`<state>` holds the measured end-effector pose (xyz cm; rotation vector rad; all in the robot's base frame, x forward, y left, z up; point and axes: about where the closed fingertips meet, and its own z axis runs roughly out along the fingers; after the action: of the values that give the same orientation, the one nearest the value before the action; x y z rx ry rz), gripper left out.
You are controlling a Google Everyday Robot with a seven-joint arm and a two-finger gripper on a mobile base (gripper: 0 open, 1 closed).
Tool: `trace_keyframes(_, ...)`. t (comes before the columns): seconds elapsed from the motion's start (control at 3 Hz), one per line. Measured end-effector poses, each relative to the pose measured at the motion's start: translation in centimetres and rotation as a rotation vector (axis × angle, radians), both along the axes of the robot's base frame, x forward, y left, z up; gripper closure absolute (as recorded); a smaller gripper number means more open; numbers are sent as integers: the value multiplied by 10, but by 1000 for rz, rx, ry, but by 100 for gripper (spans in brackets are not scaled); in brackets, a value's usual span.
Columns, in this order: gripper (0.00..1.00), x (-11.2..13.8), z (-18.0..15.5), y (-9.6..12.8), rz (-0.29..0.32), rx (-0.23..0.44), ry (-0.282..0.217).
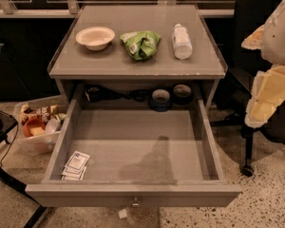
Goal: Place blue plastic bottle into top drawer
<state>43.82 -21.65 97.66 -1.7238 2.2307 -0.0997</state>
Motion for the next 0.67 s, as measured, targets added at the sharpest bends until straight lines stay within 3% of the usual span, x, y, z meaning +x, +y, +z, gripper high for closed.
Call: trace_keyframes(0.67, 0, 8, 1, 3, -34, 31, -9)
